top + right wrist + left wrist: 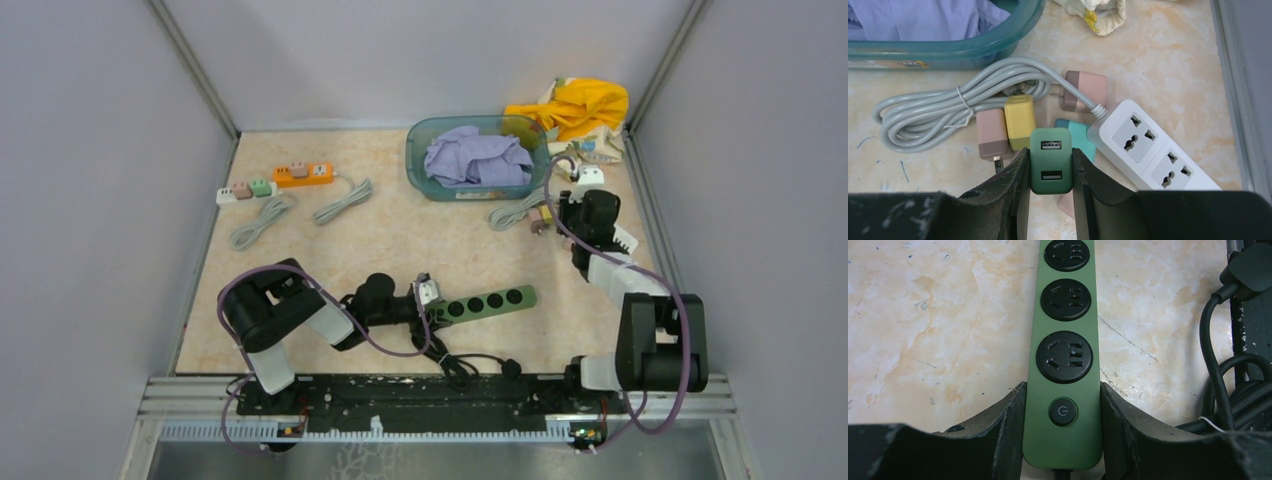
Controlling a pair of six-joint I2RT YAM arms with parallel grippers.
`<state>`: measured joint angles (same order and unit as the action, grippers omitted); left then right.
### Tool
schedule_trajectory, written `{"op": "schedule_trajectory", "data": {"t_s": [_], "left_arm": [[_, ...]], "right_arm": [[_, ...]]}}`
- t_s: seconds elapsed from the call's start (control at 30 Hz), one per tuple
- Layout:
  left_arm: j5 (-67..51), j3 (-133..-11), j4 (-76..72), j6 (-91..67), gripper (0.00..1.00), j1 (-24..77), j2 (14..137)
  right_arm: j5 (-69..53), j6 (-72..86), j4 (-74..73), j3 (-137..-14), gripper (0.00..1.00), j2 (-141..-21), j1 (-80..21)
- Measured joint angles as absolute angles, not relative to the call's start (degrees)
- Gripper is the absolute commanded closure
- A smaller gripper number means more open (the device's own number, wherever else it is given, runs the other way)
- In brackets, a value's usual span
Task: Pull the plug off the socket
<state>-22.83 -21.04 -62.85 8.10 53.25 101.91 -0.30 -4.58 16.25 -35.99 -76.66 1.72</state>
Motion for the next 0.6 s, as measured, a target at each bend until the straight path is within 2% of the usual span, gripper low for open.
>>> {"op": "schedule_trajectory", "data": {"t_s": [0.27,0.37,0.6], "left_arm": [[-22.83,-20.58,-63.59,7.31,0.98,53.25,101.91],[-22.81,-20.32,-63.94,7.14,0.98,53.25,101.91],[-22.83,-20.21,-64.14,6.96,0.98,53.25,101.89]], "right_arm": [[-0.27,-3.62,14.31,-36.91,0.43,-81.21,2.11],[-0.49,-3.4,13.54,-37.52,0.39,-81.38,2.39],[-4.32,-4.58,11.53,-37.69,0.39,-79.0,2.94]]}}
